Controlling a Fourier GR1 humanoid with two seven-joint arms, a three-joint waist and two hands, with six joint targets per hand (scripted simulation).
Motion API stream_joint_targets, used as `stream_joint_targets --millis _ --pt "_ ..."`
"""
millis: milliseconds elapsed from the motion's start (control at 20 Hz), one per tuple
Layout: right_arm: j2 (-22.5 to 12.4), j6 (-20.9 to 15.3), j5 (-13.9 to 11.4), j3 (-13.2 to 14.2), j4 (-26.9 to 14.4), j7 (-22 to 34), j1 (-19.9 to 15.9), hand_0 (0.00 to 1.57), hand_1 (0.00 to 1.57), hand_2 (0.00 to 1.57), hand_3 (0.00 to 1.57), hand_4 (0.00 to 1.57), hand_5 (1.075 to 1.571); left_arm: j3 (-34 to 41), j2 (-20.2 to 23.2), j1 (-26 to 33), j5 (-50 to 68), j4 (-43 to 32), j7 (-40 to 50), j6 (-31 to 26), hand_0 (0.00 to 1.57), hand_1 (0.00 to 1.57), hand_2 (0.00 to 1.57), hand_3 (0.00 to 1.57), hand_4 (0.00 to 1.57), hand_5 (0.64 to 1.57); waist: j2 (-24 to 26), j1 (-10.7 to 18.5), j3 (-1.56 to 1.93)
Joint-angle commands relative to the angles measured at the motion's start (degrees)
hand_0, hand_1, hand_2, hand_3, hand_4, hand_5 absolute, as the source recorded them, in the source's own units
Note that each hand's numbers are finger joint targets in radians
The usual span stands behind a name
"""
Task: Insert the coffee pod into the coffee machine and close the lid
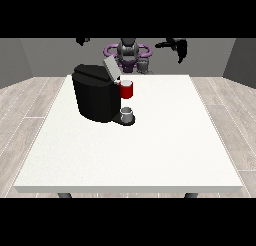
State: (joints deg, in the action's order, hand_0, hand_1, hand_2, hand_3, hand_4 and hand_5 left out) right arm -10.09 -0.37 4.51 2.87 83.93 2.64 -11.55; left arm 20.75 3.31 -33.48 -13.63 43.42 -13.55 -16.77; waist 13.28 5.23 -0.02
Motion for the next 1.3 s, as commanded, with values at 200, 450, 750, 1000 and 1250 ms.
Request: stream_joint_targets --millis 200,450,750,1000,1250 --pt "0.7 0.8 -2.7 -2.5 -0.9 1.1 -0.1 0.0 0.0 0.0 0.0 0.16 1.571 -2.9 -3.2 10.1 3.9 9.3 0.8 -2.7 0.0 0.0 0.0 0.0 0.0 1.571 1.1 4.2 0.03" --pt "-1.9 2.7 -0.7 2.1 -6.6 1.2 -10.3 0.0 0.0 0.0 0.0 0.0 1.571 -7.5 -3.3 8.6 8.1 16.3 4.4 1.9 0.0 0.0 0.0 0.0 0.1 1.571 -5.8 4.6 0.03" --pt "-3.3 5.5 2.2 5.7 -11.6 -2.3 -10.9 0.0 0.0 0.0 0.0 0.0 1.571 -7.3 -2.6 13.6 10.9 22.9 6.2 -0.6 0.0 0.0 0.0 0.0 0.0 1.571 -9.6 5.8 0.04" --pt "1.8 3.5 -1.8 0.7 -12.9 -4.3 -11.7 0.0 0.0 0.0 0.0 0.0 1.571 -9.2 -1.7 18.5 11.5 28.9 6.6 1.9 0.0 0.0 0.0 0.0 0.0 1.571 -10.7 2.1 0.02" --pt "0.8 4.1 -2.1 1.9 -16.7 -4.5 -16.3 0.0 0.0 0.0 0.0 0.0 1.571 -10.0 -1.3 18.9 13.3 32.1 9.9 3.2 0.0 0.0 0.0 0.0 0.0 1.571 -12.8 1.0 0.02"
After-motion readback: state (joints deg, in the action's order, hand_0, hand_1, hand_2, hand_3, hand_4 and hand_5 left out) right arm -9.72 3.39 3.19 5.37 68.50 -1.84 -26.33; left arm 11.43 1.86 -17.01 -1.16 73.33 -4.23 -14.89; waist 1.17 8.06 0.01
